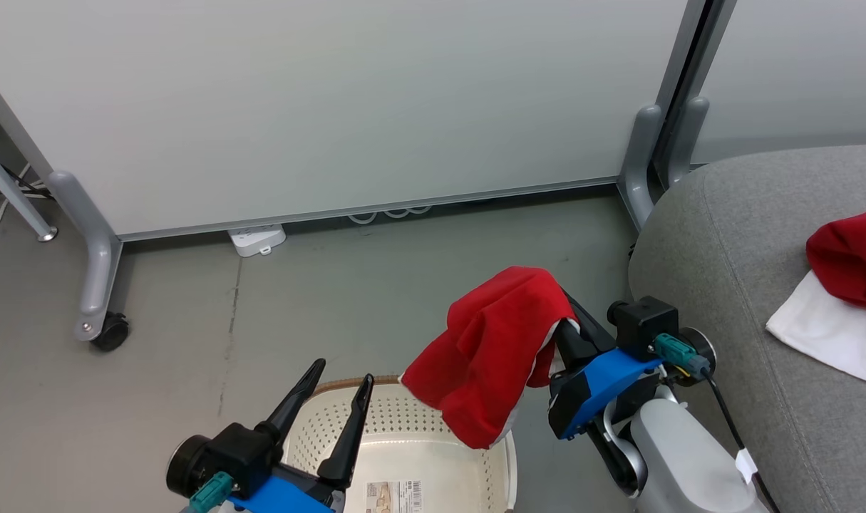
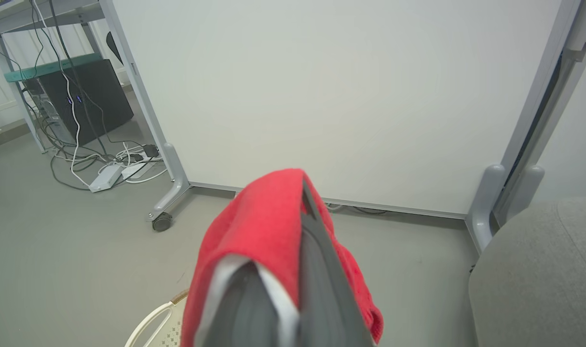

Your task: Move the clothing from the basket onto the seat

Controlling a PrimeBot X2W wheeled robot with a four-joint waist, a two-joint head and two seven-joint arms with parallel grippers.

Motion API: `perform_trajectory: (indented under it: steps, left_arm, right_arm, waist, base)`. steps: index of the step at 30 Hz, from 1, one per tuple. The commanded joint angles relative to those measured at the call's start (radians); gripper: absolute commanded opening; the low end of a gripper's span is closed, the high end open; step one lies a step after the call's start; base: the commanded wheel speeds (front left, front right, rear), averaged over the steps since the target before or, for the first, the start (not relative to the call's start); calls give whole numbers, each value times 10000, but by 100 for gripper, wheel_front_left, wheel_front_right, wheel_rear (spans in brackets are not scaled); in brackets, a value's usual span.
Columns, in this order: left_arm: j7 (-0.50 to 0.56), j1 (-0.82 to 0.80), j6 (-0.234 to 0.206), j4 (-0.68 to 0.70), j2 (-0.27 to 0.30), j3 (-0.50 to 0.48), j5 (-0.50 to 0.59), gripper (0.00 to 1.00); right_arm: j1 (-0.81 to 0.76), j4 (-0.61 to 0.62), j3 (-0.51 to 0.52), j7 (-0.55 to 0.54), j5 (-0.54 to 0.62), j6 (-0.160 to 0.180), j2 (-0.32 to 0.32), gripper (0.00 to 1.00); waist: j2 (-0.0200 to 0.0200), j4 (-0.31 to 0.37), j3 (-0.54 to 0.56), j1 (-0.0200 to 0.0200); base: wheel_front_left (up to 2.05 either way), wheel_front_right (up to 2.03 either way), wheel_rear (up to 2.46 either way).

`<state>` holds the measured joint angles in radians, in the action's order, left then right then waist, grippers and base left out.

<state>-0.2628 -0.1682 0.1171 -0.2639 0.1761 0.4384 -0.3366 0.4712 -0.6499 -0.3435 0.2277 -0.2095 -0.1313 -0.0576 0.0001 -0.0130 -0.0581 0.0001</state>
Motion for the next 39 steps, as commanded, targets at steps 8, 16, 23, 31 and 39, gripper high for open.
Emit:
perform_trajectory:
  steps: [8, 16, 23, 31, 39]
  left_arm:
    - [-29, 323, 122, 98, -290, -548, 486, 100]
    - [-29, 490, 143, 130, -324, -479, 549, 100]
    - [-29, 446, 144, 195, -218, -414, 544, 100]
    - [-29, 324, 145, 268, -253, -390, 566, 100]
    - [-29, 149, 146, 257, -151, -275, 555, 100]
  right_arm:
    - [-205, 248, 145, -120, 115, 9, -16, 0]
    - [-263, 378, 145, -199, 81, 11, 3, 0]
    - [-277, 431, 77, -228, 87, 11, 11, 0]
    - [-327, 486, 117, -222, 20, 11, 27, 0]
    - [-418, 438, 178, -146, -19, 9, 46, 0]
  waist:
    - [-1, 52, -18, -1]
    - [-1, 644, 50, -1]
    - [-1, 1846, -40, -1]
    - [-1, 3484, -110, -1]
    - [-1, 4724, -260, -1]
  base:
    - [0, 0, 0]
    - [0, 0, 0]
    - [0, 0, 0]
    - [0, 0, 0]
    - [0, 0, 0]
